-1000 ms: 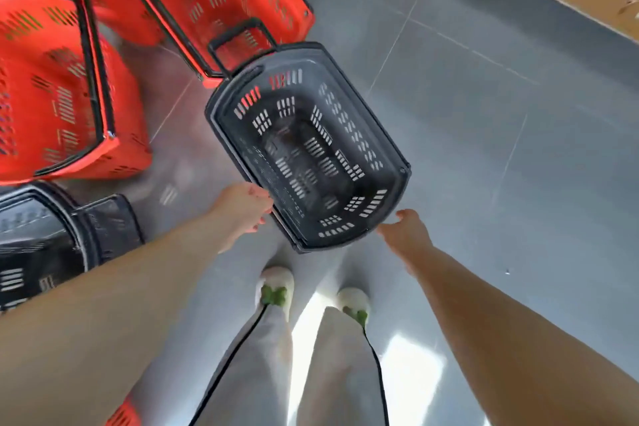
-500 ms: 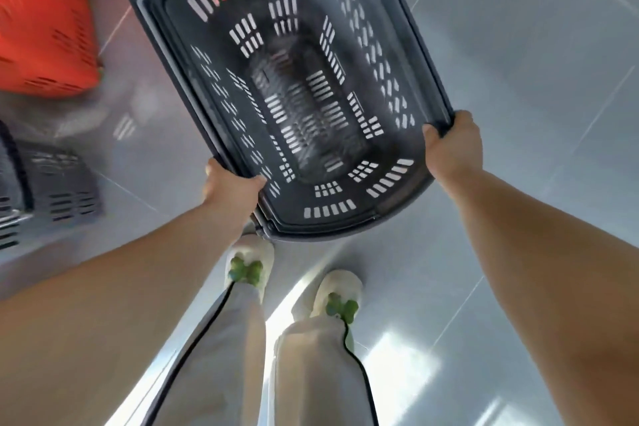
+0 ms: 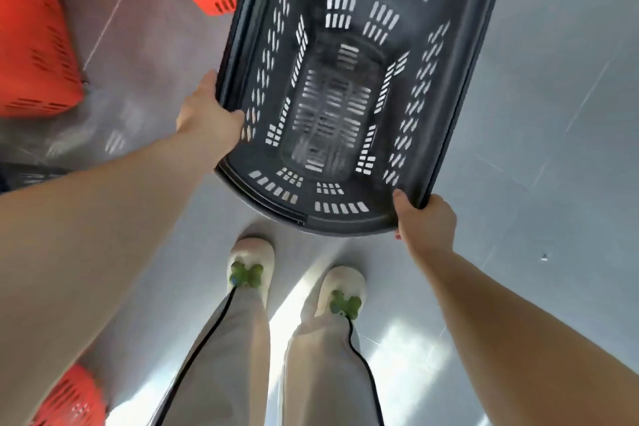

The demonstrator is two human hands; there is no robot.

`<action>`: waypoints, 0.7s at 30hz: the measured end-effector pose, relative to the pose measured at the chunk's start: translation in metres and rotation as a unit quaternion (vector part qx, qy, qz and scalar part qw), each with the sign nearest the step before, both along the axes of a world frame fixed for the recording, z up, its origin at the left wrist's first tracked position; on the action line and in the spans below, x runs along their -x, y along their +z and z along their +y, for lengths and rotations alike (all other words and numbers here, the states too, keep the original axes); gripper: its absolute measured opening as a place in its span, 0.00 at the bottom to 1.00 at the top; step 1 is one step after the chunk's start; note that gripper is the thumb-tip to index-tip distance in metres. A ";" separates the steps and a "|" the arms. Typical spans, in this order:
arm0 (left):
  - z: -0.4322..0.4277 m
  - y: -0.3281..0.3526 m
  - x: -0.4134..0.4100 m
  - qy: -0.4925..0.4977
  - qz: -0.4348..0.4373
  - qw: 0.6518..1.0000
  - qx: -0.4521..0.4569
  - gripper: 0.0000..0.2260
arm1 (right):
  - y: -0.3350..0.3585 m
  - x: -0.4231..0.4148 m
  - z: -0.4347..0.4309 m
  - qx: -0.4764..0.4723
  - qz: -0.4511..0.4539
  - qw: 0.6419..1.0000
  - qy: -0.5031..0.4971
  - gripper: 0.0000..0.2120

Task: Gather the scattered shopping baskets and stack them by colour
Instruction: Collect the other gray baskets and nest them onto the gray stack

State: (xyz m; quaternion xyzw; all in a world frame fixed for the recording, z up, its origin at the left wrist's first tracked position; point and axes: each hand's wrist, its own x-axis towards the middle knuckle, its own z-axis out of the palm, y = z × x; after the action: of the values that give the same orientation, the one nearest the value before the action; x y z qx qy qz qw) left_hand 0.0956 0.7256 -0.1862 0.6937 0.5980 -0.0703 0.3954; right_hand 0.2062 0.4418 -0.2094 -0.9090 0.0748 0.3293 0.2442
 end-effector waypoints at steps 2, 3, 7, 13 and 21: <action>0.007 0.000 0.006 -0.009 0.001 1.000 -0.013 0.32 | 0.001 0.020 0.013 -0.027 0.028 0.998 -0.046 0.19; 0.006 0.001 0.012 -0.003 -0.003 1.000 -0.021 0.32 | 0.003 0.031 0.021 -0.042 0.042 0.996 -0.073 0.18; -0.014 0.001 0.037 0.058 0.086 0.994 -0.041 0.39 | 0.006 0.074 0.061 -0.091 0.127 0.979 -0.132 0.17; -0.054 0.001 0.058 0.251 0.022 0.936 0.246 0.25 | 0.022 0.122 0.115 -0.225 0.319 0.920 0.041 0.07; -0.049 -0.002 0.052 0.387 -0.099 0.861 0.314 0.11 | 0.025 0.073 0.100 -0.084 0.010 0.972 0.220 0.13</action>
State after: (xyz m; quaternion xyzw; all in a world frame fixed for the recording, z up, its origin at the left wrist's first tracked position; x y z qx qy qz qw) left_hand 0.0436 0.6764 -0.1881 0.2489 0.7223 -0.0259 0.6447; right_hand 0.1328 0.5419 -0.1846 -0.8760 -0.1525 0.3894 0.2404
